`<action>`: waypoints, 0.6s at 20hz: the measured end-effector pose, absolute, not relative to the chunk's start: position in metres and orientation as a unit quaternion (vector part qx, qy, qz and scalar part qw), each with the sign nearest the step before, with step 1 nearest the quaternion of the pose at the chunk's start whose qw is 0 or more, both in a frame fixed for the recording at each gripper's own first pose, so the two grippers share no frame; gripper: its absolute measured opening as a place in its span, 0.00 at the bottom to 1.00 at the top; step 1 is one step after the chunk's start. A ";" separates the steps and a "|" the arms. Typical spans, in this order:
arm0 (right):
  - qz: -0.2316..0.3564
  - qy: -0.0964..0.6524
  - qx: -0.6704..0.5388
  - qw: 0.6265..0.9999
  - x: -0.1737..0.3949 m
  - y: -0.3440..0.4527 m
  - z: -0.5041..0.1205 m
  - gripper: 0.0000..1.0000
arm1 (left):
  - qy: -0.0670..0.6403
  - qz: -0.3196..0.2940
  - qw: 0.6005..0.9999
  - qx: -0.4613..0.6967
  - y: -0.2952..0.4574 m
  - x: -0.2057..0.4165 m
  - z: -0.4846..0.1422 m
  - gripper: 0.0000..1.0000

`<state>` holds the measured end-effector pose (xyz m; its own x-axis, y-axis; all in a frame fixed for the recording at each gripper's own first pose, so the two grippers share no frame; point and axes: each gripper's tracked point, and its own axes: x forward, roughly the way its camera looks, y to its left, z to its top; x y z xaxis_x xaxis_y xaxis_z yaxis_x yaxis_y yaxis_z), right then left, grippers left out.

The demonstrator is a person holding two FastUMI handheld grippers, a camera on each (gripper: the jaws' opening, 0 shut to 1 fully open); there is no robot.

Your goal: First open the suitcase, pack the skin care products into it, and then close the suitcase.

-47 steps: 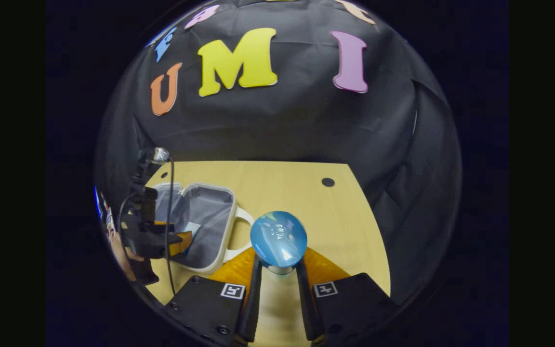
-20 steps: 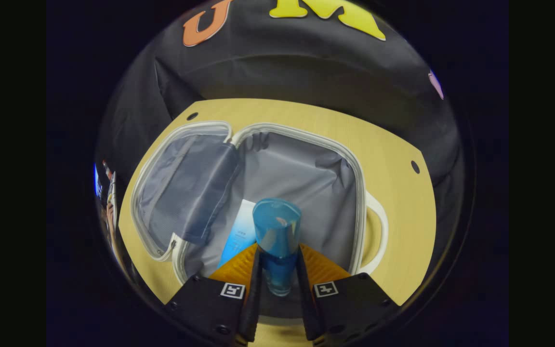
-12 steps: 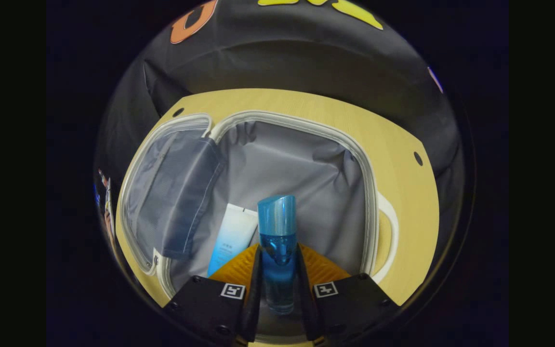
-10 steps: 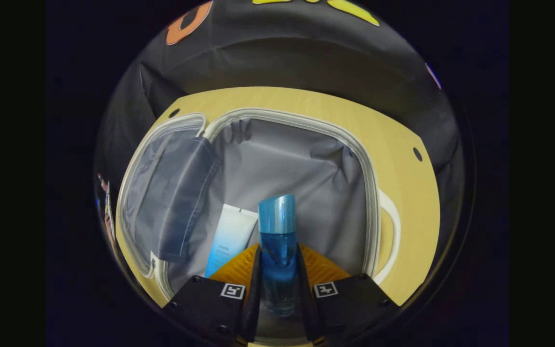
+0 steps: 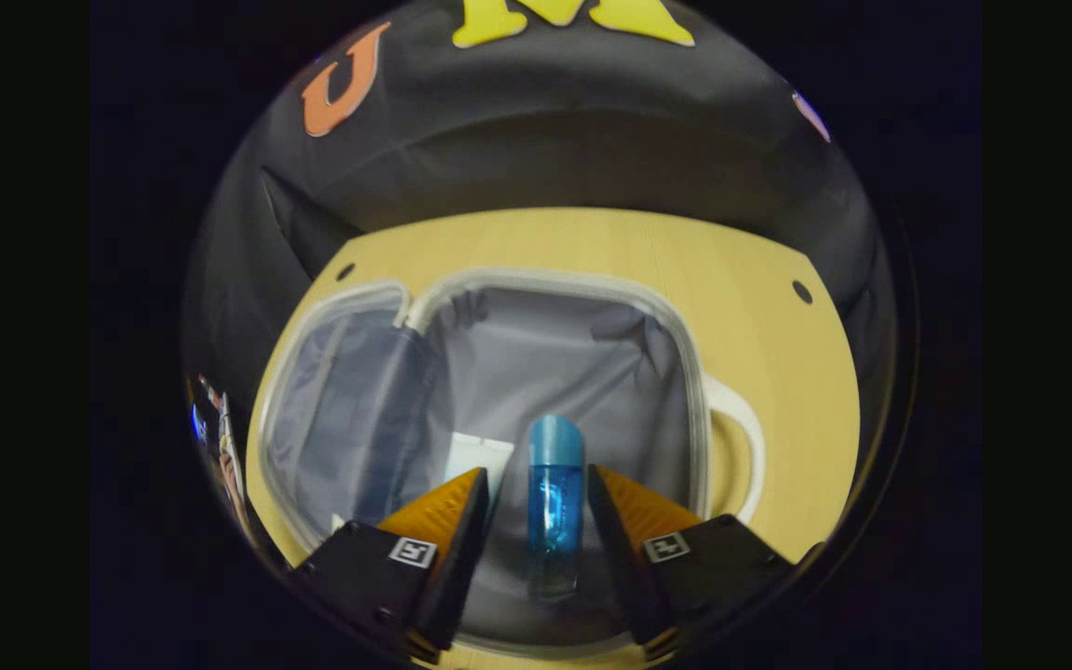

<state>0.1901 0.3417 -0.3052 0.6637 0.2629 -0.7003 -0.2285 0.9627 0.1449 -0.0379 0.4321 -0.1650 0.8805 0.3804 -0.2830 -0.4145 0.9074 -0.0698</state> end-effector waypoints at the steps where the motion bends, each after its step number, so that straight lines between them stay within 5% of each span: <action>1: 0.139 0.362 0.009 0.922 0.189 0.337 -0.287 0.70 | 0.127 0.208 0.965 -0.094 0.441 -0.031 -0.167 0.97; 4: 0.140 0.286 -0.027 0.947 0.178 0.319 -0.230 0.80 | 0.127 0.204 0.949 -0.206 0.461 -0.015 -0.191 0.96; 12: 0.106 0.161 -0.027 0.981 0.141 0.251 -0.107 0.80 | 0.192 0.125 0.844 -0.484 0.478 0.027 -0.313 0.98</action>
